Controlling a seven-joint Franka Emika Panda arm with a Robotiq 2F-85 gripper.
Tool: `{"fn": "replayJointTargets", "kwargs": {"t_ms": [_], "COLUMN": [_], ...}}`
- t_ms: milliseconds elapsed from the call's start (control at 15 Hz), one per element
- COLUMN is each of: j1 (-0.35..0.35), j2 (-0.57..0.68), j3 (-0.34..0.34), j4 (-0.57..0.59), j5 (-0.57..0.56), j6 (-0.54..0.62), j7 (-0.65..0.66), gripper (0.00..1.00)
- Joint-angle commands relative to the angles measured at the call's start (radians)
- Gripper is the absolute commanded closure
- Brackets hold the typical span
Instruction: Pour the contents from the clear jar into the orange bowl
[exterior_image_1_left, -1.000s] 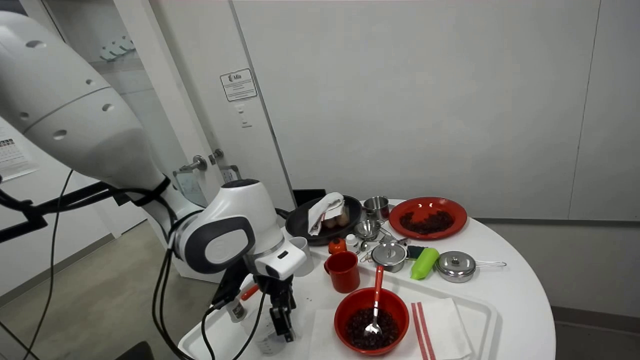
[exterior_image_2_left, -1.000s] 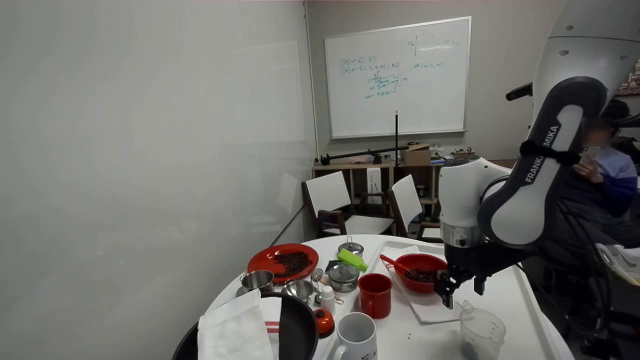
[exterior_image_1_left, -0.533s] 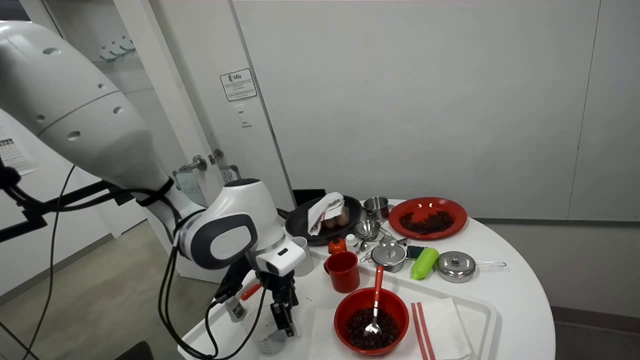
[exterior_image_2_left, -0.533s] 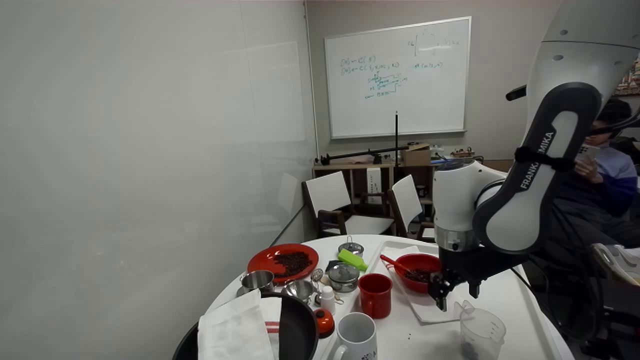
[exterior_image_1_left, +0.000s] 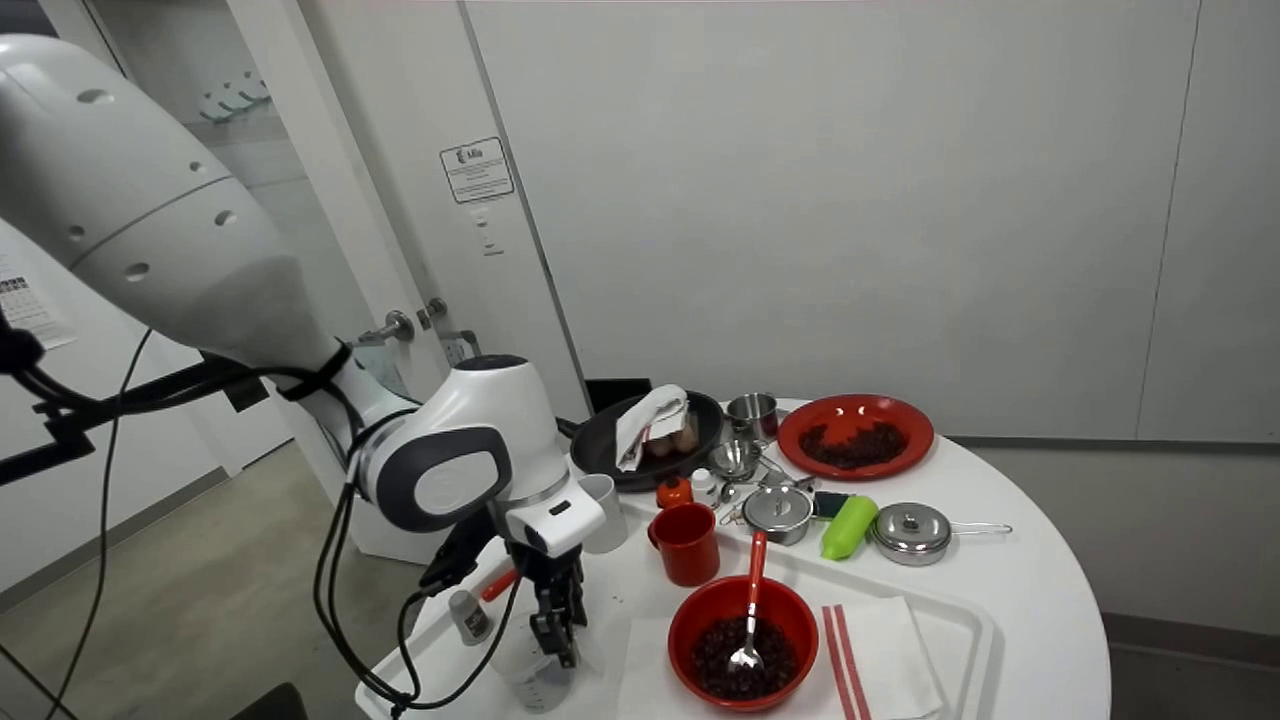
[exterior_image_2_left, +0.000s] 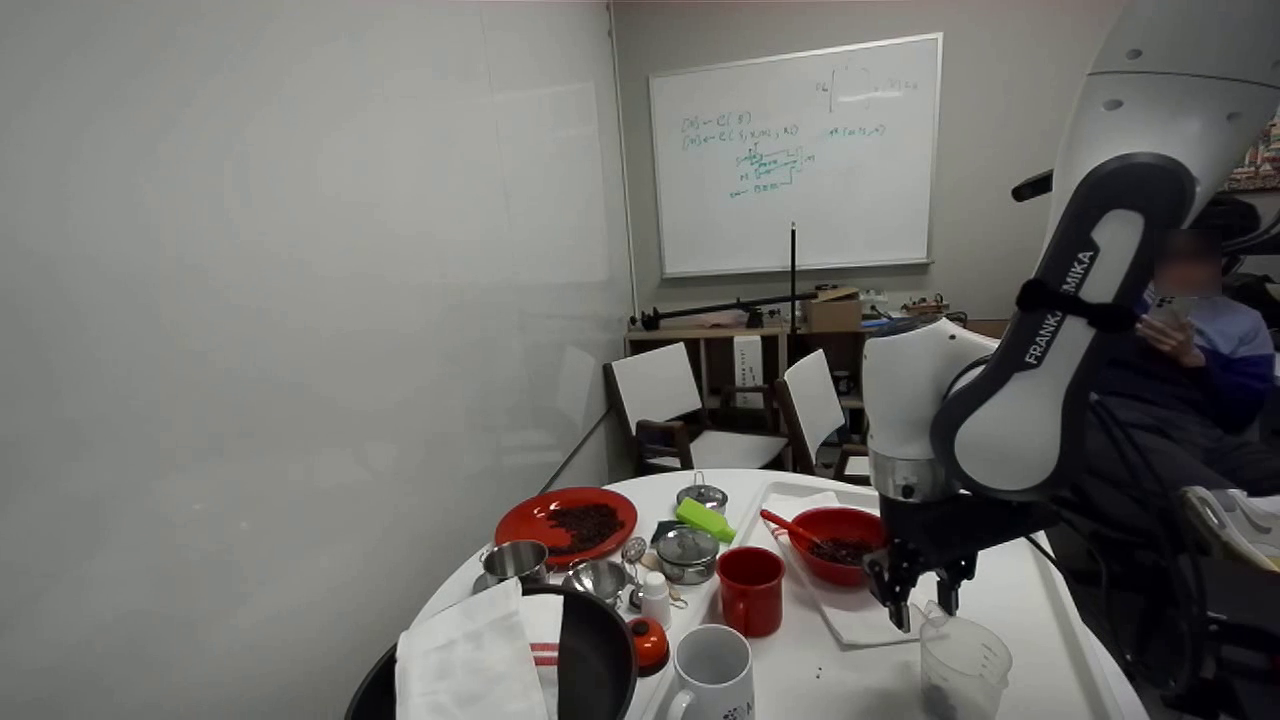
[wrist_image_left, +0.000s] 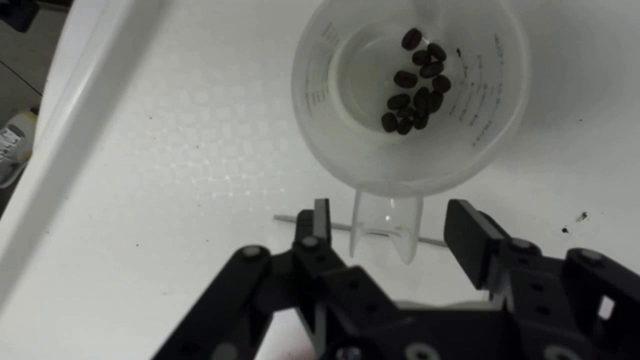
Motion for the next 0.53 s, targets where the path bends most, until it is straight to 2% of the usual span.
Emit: {"fn": "replayJointTargets", "kwargs": {"t_ms": [0, 200, 267, 333, 467], "j1": [-0.025, -0.041, -0.048, -0.059, -0.078], "j2": [-0.035, -0.065, -0.086, -0.106, -0.160], "j3": [0.029, 0.055, 0.069, 0.088, 0.126], "j4": [-0.007, -0.017, -0.023, -0.027, -0.037], "j5": [0.034, 0.057, 0.069, 0.086, 0.121], "j6": [-0.029, -0.025, -0.024, -0.027, -0.036], "j7": [0.003, -0.015, -0.025, -0.040, -0.073], "gripper": [0.70, 0.92, 0.94, 0.89, 0.89]}}
